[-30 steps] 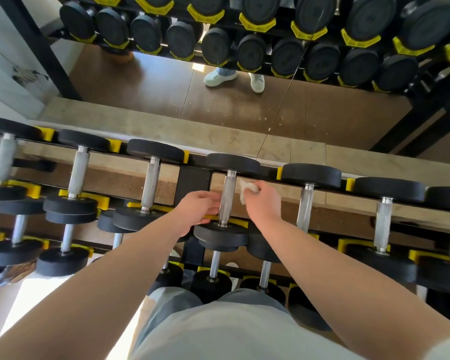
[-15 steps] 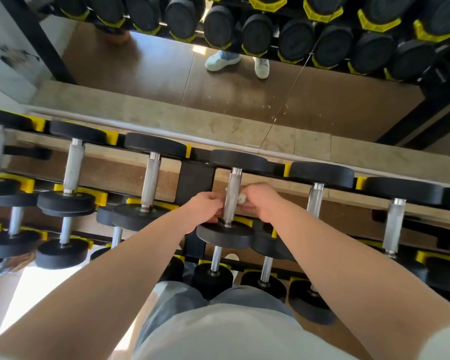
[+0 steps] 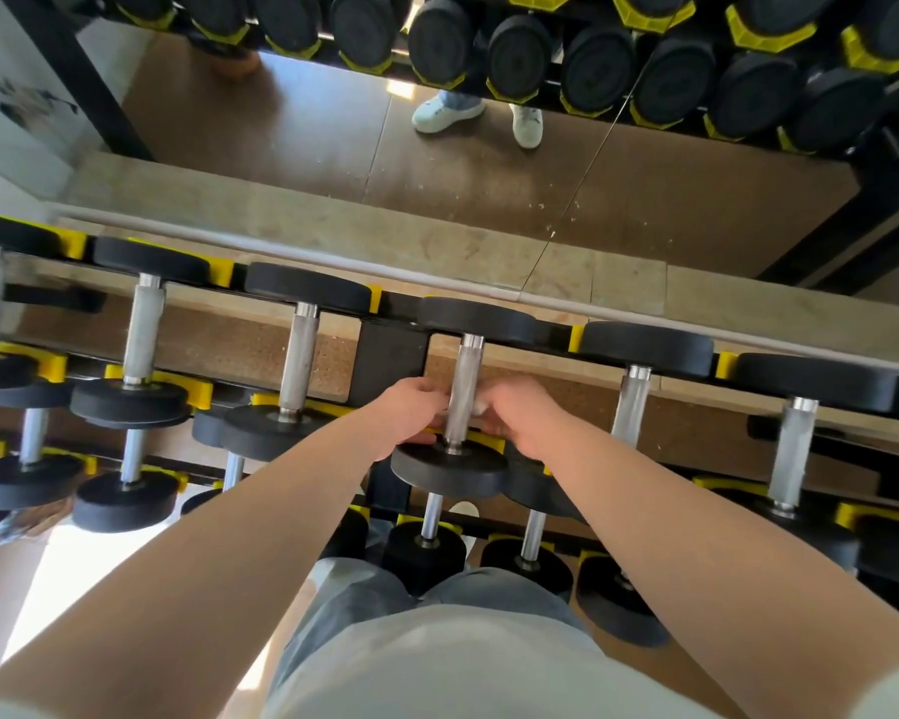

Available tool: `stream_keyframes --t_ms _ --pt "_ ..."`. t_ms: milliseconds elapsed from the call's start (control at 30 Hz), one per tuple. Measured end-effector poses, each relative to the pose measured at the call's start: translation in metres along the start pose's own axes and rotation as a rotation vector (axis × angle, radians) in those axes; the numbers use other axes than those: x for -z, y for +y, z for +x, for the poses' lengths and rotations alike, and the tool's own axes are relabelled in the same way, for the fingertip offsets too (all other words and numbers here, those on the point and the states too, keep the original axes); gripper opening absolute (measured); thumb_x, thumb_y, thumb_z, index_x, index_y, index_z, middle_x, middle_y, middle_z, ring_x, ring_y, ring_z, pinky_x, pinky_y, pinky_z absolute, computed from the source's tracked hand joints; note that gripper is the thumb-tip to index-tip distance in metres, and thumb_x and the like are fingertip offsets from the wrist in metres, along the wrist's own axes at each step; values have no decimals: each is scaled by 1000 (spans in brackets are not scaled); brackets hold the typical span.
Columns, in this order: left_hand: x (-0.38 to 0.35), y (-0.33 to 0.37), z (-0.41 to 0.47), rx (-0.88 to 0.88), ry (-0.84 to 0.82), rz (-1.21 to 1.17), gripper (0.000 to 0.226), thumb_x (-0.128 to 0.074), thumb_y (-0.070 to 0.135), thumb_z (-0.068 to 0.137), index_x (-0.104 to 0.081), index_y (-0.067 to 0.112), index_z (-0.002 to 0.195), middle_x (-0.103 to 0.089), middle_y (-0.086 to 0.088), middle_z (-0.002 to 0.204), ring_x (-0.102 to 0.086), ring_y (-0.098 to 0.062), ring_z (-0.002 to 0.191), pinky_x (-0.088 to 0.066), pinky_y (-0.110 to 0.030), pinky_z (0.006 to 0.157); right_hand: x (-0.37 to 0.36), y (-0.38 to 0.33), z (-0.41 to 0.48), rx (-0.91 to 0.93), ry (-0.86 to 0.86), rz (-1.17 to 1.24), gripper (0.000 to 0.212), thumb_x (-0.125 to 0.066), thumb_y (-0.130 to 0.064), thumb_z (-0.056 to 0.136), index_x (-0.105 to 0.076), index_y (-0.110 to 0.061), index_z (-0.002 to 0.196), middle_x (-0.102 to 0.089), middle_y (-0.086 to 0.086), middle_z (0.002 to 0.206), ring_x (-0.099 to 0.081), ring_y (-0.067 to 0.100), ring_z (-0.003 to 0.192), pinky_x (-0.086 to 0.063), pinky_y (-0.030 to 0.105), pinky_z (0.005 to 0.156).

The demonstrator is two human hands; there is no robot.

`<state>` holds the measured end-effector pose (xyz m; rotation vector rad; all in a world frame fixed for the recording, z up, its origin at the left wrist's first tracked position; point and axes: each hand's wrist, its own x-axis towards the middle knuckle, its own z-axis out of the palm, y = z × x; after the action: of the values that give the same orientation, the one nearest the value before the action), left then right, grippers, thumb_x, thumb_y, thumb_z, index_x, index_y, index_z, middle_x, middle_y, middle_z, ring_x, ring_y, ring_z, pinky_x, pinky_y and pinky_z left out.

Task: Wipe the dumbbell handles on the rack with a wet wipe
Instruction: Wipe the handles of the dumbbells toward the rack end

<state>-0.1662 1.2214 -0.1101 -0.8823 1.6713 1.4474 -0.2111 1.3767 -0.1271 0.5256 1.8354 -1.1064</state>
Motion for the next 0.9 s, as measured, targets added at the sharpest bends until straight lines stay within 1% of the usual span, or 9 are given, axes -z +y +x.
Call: stream_keyframes --t_ms 67,133,233,367,500,667,733,833,900 --pt "-1 1 0 -11 13 -12 39 -55 19 104 -54 23 144 -66 -5 128 -67 -21 113 -59 -38 92 3 -9 3 48 91 344 20 -59 -6 95 -74 -14 106 -71 12 113 -67 29 106 -59 47 95" --pt "-1 2 1 -16 30 -13 38 -52 14 105 -55 22 142 -68 -6 124 -68 -21 110 -59 -38 93 5 -14 -1 130 125 411 25 -55 -13 101 -71 -20 118 -69 4 117 -66 25 105 -60 45 93" --pt "0 2 1 -16 43 -12 38 -53 14 105 -56 21 142 -68 -6 123 -68 -20 109 -60 -35 87 3 -9 -17 196 127 227 31 -49 -18 105 -68 -25 129 -68 -2 114 -66 20 101 -59 43 96" --pt "0 3 -4 -11 44 -38 36 -52 11 105 -58 19 140 -70 -6 121 -69 -19 107 -57 -28 75 7 1 -25 306 222 -17 20 -65 -32 99 -74 -27 116 -73 -2 113 -67 19 104 -56 38 98" --pt "0 3 -4 -2 44 -48 35 -52 9 105 -60 19 138 -70 -6 121 -69 -19 106 -58 -29 78 8 -9 -18 333 253 22 12 -78 -32 90 -72 -32 100 -73 -4 110 -67 15 106 -49 31 91" --pt "0 2 -4 -1 50 -71 33 -50 8 105 -62 18 134 -72 -5 117 -70 -18 104 -58 -32 84 4 -5 -17 340 246 60 21 -82 -22 86 -66 -32 95 -72 -6 102 -71 17 97 -59 40 93" --pt "1 1 -5 -6 44 -72 33 -50 8 105 -62 18 134 -72 -5 117 -71 -18 104 -58 -31 84 4 4 -18 285 193 -2 22 -83 -19 85 -66 -29 95 -72 -4 102 -70 17 95 -60 42 92" --pt "-1 1 -6 -12 37 -51 31 -50 8 105 -62 19 132 -73 -4 114 -71 -16 102 -57 -28 78 2 16 -28 140 -16 -276 23 -83 -16 83 -64 -24 95 -69 -1 101 -68 15 91 -58 32 83" --pt "-2 1 -6 -9 48 -31 31 -51 9 104 -62 20 131 -73 -2 111 -71 -15 101 -58 -29 81 -2 21 -31 137 -16 -365 25 -84 -18 81 -63 -23 93 -67 -1 98 -65 15 91 -55 28 78"
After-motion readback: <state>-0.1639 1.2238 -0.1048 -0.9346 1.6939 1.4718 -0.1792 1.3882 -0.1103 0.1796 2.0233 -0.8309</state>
